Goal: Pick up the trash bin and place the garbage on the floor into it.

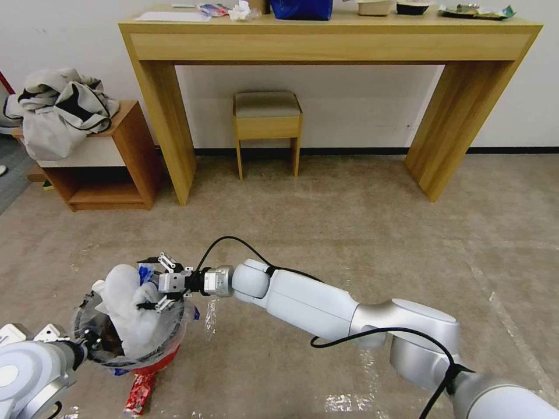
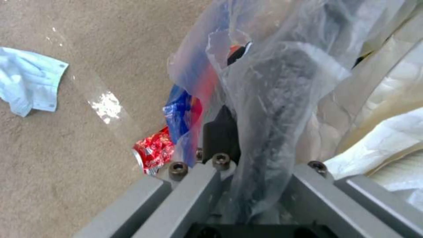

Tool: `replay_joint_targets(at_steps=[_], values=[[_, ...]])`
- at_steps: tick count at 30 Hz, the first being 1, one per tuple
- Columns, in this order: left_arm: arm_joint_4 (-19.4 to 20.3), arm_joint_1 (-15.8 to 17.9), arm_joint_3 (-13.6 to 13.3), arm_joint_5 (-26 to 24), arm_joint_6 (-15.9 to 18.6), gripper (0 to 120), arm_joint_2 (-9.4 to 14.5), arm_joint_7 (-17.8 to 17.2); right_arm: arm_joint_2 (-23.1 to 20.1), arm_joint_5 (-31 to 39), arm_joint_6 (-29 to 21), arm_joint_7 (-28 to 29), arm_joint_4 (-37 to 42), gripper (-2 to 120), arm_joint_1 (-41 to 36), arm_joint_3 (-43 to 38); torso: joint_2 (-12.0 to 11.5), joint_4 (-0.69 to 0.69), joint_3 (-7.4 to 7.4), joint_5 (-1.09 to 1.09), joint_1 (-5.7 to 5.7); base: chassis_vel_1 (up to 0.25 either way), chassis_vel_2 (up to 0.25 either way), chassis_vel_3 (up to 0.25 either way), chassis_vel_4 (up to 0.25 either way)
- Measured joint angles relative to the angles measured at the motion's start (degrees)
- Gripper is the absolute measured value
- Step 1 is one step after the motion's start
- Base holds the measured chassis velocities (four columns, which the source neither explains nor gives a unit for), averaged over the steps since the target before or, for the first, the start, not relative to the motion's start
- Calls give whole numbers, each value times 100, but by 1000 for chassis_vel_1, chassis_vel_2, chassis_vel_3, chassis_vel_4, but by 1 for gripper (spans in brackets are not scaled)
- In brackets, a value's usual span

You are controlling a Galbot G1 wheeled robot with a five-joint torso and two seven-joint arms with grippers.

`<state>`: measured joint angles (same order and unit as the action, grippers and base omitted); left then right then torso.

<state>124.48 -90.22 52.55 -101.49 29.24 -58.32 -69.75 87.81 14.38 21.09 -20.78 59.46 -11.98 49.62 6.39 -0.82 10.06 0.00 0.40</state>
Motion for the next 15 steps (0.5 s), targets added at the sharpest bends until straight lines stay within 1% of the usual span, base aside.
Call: replay_joint_targets(at_steps=[1, 2, 3, 4, 5, 13, 15], values=[[-2, 0, -2, 5, 1, 0, 0, 1, -8, 55, -53, -2, 31, 100, 28, 34, 0, 0, 0, 0, 0, 0, 0, 0, 0], [-19, 1, -9, 16, 4, 0, 1, 2, -53, 297, -234, -2, 182, 100, 152, 187, 0, 1, 0, 0, 0, 0, 0, 0, 0], [-27, 5, -9, 21, 4, 0, 1, 2, -79, 440, -308, 0, 265, 100, 226, 267, 0, 0, 0, 0, 0, 0, 0, 0, 0], [-27, 5, -9, 21, 4, 0, 1, 2, -79, 440, -308, 0, 265, 100, 226, 267, 0, 0, 0, 0, 0, 0, 0, 0, 0], [-46, 18, -17, 30, 5, 0, 0, 2, -109, 610, -463, 11, 412, 100, 397, 418, 0, 1, 0, 0, 0, 0, 0, 0, 0], [-76, 18, -25, 54, 17, 0, -20, 6, -66, 538, -625, -82, 436, 100, 733, 801, 0, 0, 0, 0, 0, 0, 0, 0, 0], [-93, 18, -27, 73, 30, 0, -30, 14, 39, 539, -646, -77, 406, 100, 851, 891, 0, 1, 0, 0, 0, 0, 0, 0, 0]])
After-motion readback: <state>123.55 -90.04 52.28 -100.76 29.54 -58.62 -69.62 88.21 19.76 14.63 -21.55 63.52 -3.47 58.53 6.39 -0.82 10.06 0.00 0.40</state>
